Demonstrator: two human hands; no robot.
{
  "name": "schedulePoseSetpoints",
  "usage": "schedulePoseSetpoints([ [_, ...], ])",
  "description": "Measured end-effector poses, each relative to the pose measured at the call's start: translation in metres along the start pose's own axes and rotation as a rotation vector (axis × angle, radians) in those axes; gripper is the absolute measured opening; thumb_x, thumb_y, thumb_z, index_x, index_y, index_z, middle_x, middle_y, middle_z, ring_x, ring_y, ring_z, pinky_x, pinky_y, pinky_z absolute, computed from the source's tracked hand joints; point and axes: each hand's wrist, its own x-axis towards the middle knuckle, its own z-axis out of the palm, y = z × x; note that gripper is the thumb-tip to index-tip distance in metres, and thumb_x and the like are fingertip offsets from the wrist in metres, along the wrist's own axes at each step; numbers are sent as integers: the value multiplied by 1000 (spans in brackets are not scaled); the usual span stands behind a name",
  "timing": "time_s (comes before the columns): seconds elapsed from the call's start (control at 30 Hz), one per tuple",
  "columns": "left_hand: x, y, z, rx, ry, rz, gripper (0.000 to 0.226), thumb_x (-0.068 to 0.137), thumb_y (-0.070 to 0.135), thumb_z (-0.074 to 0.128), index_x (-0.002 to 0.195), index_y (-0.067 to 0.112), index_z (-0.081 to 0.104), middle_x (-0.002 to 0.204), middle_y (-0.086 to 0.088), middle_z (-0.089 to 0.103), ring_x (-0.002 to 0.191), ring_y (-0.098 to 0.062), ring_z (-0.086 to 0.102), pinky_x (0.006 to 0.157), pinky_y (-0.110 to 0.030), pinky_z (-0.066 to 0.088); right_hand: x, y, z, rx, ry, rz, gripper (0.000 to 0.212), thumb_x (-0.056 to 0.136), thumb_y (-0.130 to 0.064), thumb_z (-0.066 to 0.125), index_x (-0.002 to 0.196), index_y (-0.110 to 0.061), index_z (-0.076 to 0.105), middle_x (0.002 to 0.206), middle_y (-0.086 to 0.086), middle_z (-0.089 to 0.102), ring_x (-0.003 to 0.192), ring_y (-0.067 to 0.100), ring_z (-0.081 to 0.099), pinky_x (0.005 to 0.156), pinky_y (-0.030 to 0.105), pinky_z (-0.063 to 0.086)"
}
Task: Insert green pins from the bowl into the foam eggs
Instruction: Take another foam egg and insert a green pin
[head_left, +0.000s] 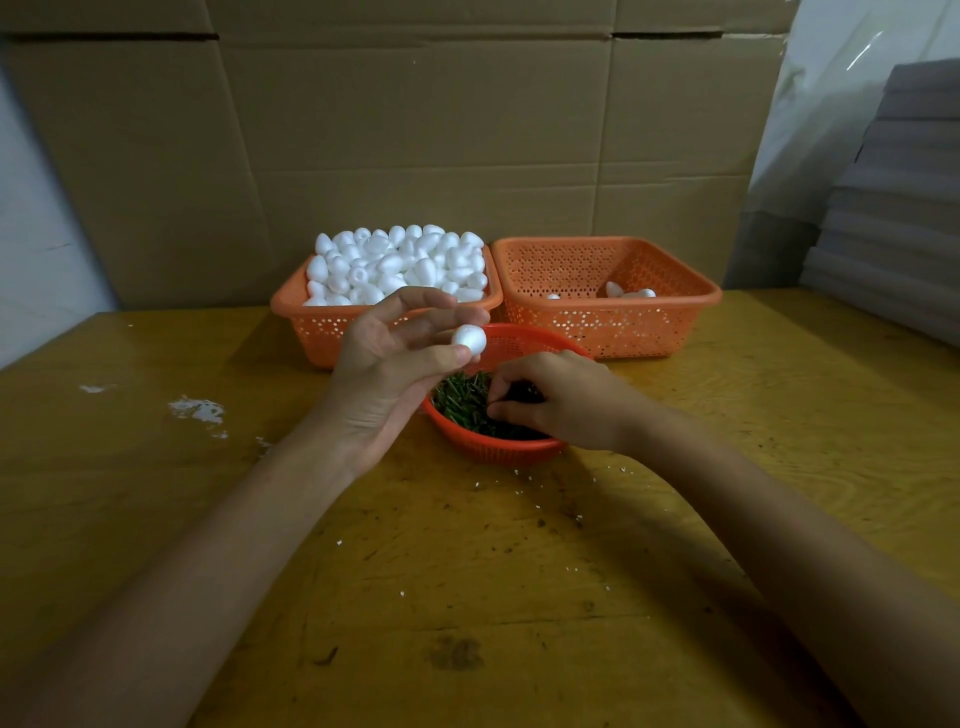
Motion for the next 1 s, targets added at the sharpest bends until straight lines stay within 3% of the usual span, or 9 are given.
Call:
schedulePoseSetpoints([
  [0.17, 0, -1, 1, 74, 1, 5, 38, 78, -9, 74, 106, 15, 67, 114, -15, 78, 110, -26, 72, 92, -33, 59, 1, 1, 1, -4, 4, 6, 10, 99, -33, 68, 105, -28, 74, 106, -17, 70, 103, 8, 63, 91, 38, 50],
  [0.77, -2, -4, 2, 256, -21, 53, 21, 79, 3, 84, 94, 10, 73, 111, -16, 79, 112, -26, 73, 97, -34, 54, 0, 0, 1, -4, 2, 2, 7, 99, -33, 67, 103, -30, 71, 106, -14, 71, 103, 10, 64, 91, 40, 50],
  [1.0, -1, -6, 3, 352, -34, 74, 15, 82, 0, 84, 91, 8, 75, 106, -14, 80, 105, -25, 76, 89, -29, 58, 0, 0, 2, -29, 5, 8, 9, 100, -34, 66, 106, -30, 71, 104, -14, 70, 100, 10, 64, 86, 38, 51],
])
